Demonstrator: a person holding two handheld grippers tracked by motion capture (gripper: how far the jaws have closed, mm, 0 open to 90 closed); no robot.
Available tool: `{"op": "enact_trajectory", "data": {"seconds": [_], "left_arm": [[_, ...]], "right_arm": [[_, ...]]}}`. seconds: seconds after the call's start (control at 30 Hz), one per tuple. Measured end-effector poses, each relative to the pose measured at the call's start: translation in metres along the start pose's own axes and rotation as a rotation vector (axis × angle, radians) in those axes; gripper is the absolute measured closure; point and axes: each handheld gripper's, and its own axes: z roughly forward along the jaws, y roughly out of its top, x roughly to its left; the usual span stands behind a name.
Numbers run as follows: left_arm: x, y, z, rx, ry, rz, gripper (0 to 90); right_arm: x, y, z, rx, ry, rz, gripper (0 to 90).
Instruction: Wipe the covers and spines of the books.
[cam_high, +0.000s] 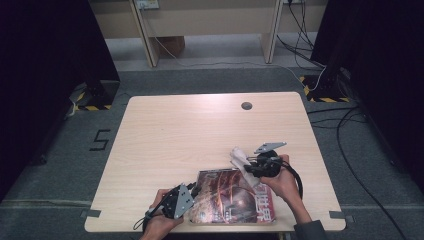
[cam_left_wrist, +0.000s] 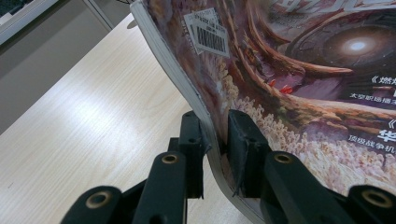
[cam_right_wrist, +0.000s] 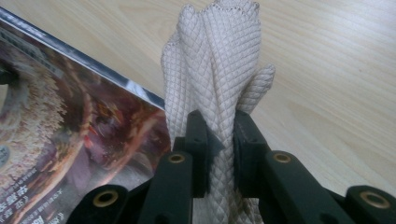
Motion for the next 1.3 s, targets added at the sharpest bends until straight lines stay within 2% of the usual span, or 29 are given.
{"op": "enact_trajectory", "data": {"seconds": [0.03,0.3,0.5,0.9,1.13,1.3], "left_arm": [[0.0,0.0,0.0,0.0,0.0,0.0,76.1],[0.0,0.0,0.0,-0.003,-0.001,0.001,76.0],[0.0,0.0,0.0,-0.004,0.0,0.001,75.9],[0.001,0.0,-0.001,-0.008,-0.003,0.002,75.8],[0.001,0.001,-0.001,-0.008,-0.004,0.003,75.8],[0.001,0.0,-0.001,-0.006,-0.004,0.001,75.7]], "right_arm": [[-0.002,-0.001,0.0,-0.001,-0.002,-0.006,78.9],[-0.014,-0.007,-0.001,0.019,-0.021,0.034,78.8],[-0.031,-0.016,-0.001,0.038,-0.057,0.058,78.7],[-0.053,-0.029,-0.003,0.088,-0.14,0.105,78.6],[-0.062,-0.035,-0.003,0.091,-0.147,0.135,78.3],[-0.062,-0.035,-0.004,0.086,-0.14,0.126,78.8]]}}
